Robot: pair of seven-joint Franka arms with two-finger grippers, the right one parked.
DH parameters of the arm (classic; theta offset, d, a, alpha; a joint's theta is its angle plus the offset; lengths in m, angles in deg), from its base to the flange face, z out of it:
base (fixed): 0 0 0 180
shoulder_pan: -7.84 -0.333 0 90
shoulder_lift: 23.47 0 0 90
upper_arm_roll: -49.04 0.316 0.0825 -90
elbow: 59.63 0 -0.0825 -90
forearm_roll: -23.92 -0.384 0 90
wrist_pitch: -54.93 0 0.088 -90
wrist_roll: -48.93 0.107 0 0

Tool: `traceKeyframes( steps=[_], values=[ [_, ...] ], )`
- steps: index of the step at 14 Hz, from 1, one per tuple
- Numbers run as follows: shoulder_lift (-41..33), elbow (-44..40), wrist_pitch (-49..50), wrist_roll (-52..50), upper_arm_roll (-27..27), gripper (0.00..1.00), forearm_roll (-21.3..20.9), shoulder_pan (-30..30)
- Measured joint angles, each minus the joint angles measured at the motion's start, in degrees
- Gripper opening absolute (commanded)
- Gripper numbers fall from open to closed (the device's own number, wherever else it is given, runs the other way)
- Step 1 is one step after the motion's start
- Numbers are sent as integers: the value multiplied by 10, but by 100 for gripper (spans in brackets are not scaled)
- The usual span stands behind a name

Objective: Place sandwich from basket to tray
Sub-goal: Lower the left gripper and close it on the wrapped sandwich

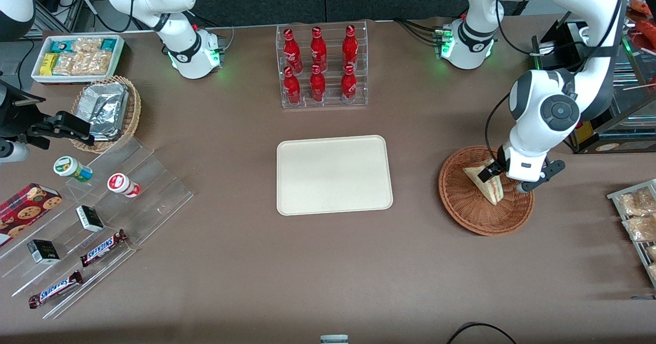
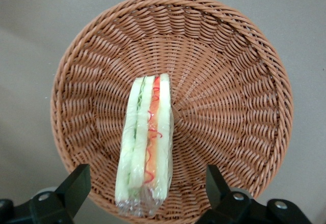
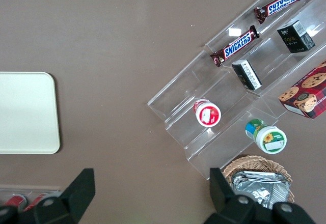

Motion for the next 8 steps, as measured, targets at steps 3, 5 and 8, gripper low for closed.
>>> traceKeyframes(
  steps=[3,5,8],
  values=[
    [15,11,-24,-2,0,100,0,0],
    [24,13,-26,-3,0,100,0,2],
    [36,18,-28,-6,0,89,0,10]
  ],
)
